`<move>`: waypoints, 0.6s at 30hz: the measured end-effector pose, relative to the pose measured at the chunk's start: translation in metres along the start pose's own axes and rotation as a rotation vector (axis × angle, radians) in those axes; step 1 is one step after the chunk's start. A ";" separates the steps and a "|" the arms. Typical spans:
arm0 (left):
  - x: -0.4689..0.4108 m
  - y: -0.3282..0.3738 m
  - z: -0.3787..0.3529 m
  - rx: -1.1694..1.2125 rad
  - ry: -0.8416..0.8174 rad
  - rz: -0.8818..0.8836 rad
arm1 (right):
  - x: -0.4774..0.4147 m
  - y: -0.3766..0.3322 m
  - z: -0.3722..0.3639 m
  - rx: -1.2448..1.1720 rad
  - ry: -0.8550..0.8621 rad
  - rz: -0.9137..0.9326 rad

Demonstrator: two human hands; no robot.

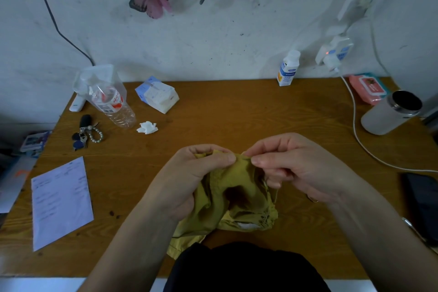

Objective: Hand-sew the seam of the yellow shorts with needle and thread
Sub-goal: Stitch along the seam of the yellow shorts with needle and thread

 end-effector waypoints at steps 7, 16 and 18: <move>-0.004 -0.005 -0.005 0.095 -0.126 0.050 | -0.001 0.003 -0.002 -0.001 0.000 0.051; -0.008 -0.016 -0.012 0.153 -0.260 0.112 | 0.001 0.005 -0.007 0.014 0.017 0.120; -0.010 -0.018 -0.012 0.157 -0.255 0.123 | 0.002 0.003 -0.007 0.084 0.013 0.143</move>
Point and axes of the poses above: each hand's wrist, its own x-axis away from the middle knuckle, its own z-axis out of the back of the hand, y = z × x, the point moved 7 cm from there along -x, towards the middle knuckle, and after that the axes turned 13 degrees about z, right-handed, at the moved point
